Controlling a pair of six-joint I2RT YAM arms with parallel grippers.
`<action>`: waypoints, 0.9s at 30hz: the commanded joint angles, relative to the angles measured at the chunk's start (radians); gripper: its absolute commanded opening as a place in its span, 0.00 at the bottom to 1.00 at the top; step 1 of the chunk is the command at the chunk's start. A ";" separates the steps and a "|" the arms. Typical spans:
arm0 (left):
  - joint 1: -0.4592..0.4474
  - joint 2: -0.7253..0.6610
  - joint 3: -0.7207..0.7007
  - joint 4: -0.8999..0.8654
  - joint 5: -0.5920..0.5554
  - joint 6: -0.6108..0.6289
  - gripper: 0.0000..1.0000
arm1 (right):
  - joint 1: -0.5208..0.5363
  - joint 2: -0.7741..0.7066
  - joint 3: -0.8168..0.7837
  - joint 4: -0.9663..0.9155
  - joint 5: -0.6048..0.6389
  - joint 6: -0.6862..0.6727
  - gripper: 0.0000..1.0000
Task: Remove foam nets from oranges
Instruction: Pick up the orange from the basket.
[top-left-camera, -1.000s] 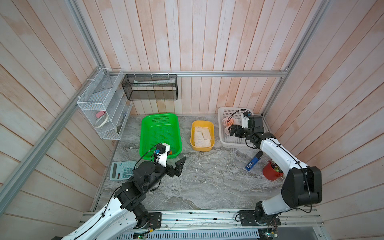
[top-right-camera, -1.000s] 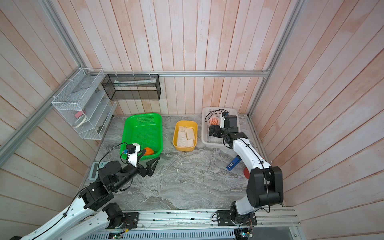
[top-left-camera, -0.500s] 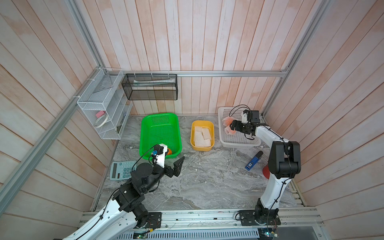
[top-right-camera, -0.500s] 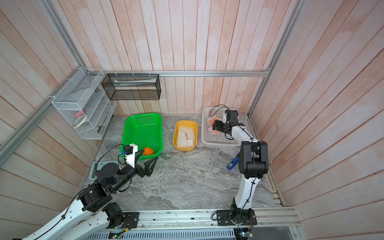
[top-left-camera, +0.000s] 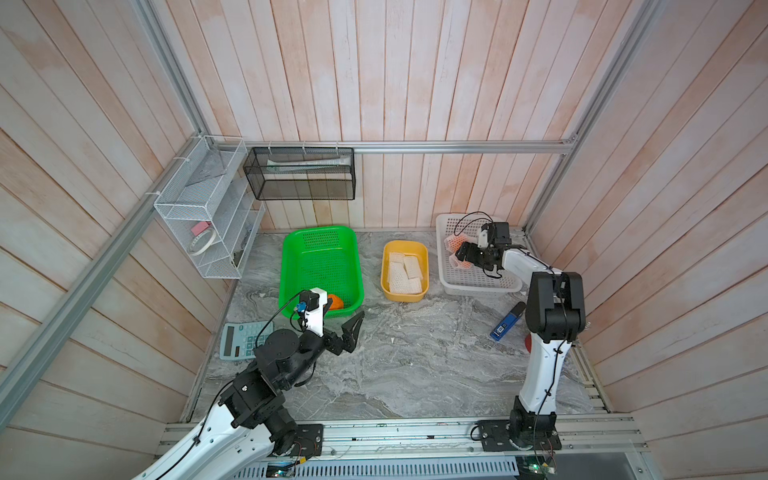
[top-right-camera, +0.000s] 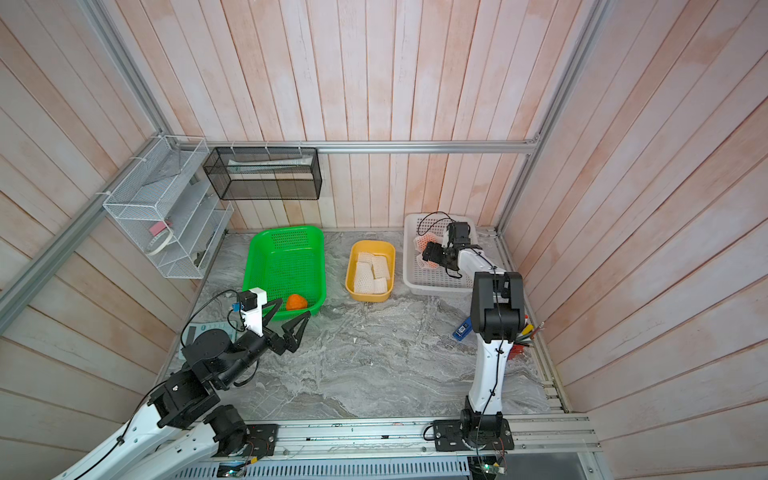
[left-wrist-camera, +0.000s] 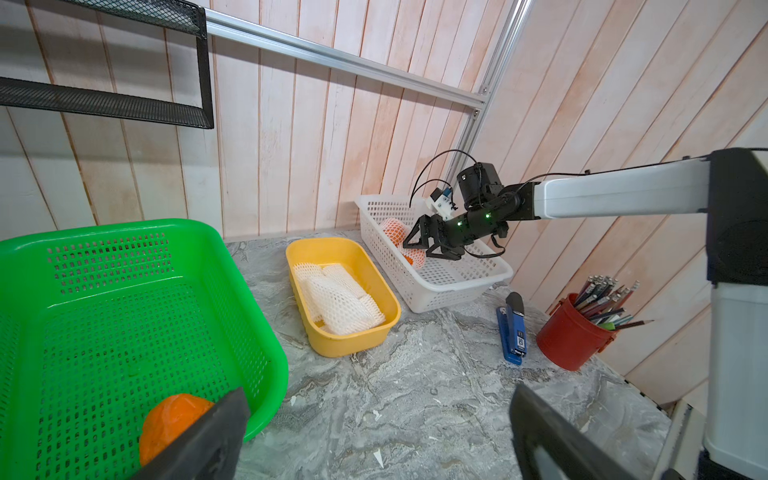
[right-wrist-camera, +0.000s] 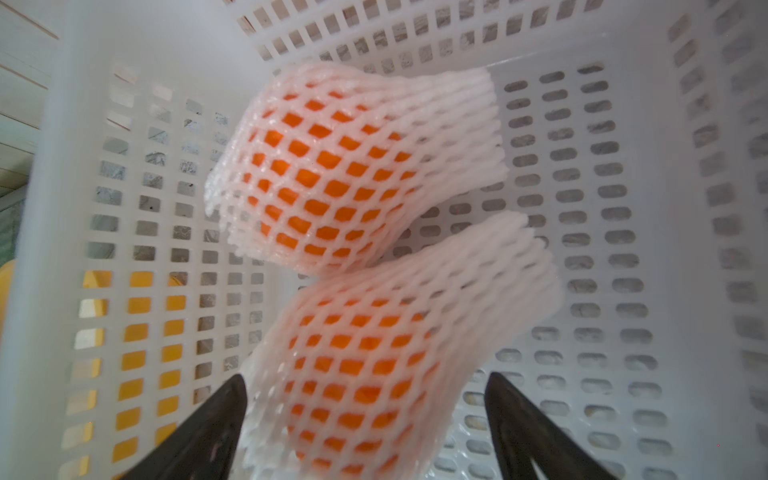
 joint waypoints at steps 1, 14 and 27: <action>-0.005 0.003 -0.012 -0.007 -0.015 -0.007 1.00 | 0.004 0.034 0.039 -0.016 -0.010 0.009 0.89; -0.005 0.000 -0.010 -0.021 -0.035 -0.010 1.00 | 0.005 0.084 0.073 -0.006 -0.060 0.026 0.78; -0.005 0.002 -0.015 -0.014 -0.049 -0.010 1.00 | 0.020 -0.160 -0.152 0.166 0.018 -0.019 0.66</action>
